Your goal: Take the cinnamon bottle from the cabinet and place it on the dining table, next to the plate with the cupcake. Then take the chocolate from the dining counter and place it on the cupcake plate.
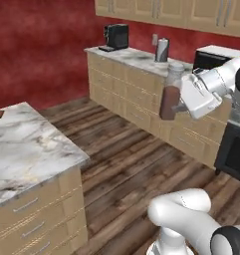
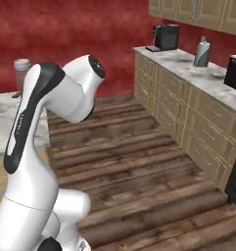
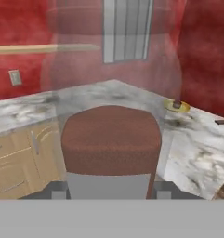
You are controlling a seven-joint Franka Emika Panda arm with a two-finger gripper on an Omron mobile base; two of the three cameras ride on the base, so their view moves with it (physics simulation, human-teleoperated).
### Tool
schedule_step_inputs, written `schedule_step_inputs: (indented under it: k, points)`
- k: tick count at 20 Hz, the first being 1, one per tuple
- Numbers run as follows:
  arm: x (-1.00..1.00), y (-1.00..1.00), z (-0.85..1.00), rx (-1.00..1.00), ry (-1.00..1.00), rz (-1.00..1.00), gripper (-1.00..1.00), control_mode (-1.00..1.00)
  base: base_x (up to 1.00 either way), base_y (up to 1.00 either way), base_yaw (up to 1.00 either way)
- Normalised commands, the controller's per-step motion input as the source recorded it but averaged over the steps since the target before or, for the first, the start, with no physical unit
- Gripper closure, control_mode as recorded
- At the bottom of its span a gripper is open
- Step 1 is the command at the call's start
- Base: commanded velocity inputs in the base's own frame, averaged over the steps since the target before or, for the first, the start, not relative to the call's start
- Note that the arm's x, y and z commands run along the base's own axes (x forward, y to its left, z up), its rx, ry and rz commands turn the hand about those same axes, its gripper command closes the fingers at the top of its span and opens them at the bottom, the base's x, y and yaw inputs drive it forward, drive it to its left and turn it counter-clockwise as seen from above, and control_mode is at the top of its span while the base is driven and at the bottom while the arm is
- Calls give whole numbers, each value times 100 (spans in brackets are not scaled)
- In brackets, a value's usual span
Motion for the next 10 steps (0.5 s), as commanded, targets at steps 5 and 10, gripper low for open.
schedule_step_inputs:
  k: [5,10]
  points:
    - [0,0,0,0,0,0,100,100,50,0,65]
    - [0,0,0,0,0,0,100,100,53,-20,43]
